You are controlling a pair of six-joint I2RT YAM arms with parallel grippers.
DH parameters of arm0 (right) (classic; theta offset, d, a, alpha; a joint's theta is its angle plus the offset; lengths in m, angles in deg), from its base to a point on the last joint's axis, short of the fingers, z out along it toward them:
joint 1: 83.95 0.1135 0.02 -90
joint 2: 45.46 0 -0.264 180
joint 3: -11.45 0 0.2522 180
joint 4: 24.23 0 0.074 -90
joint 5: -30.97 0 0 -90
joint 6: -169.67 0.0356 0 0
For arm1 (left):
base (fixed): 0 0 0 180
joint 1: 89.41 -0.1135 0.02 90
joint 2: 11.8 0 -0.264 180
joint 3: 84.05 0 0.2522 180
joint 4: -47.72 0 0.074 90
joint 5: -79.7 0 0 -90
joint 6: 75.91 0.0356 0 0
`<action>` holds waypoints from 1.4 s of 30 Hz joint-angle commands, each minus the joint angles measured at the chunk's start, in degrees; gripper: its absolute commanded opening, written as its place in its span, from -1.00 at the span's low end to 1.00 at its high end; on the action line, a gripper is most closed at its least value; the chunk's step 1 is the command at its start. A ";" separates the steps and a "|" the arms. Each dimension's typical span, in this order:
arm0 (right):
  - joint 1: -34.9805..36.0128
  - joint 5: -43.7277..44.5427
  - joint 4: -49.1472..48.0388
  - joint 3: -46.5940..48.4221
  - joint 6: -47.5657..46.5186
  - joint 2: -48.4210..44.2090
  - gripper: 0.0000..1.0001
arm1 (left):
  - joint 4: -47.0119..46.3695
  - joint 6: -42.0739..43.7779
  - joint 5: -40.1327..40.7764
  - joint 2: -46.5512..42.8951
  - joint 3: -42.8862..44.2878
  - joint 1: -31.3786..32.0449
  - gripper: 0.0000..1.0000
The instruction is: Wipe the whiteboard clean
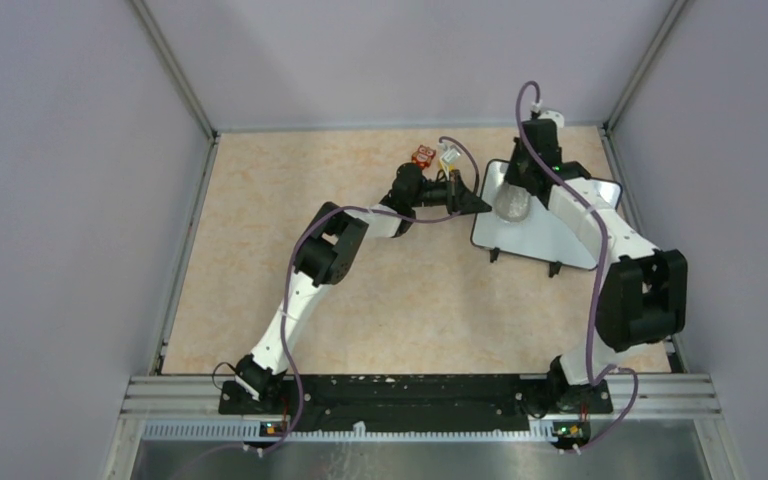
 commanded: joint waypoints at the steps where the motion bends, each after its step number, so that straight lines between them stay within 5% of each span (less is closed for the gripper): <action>1: -9.43 1.35 -0.16 -7.09 1.39 -6.66 -1.00 | 1.02 7.60 0.67 -1.25 -1.31 -0.13 -1.00; 8: -11.26 -1.02 -1.03 -10.88 -0.55 -9.51 -1.00 | 0.92 7.59 0.69 -1.20 -1.40 -0.11 -1.00; 17: 0.99 2.93 -1.30 -5.25 -2.35 -4.36 -1.00 | 1.01 7.59 0.68 -1.22 -1.40 -0.16 -1.00; 23: 1.42 3.49 -0.77 -1.72 -2.27 -1.32 -1.00 | 1.18 7.66 0.68 -1.19 -1.40 -0.17 -1.00; 34: -19.56 -5.56 -1.18 -11.56 4.21 -8.01 -1.00 | 1.03 7.55 0.59 -1.25 -1.39 -0.17 -1.00; 42: -18.88 -7.31 -3.17 -12.19 3.37 -10.20 -1.00 | 0.95 7.45 0.67 -1.15 -1.30 -0.13 -1.00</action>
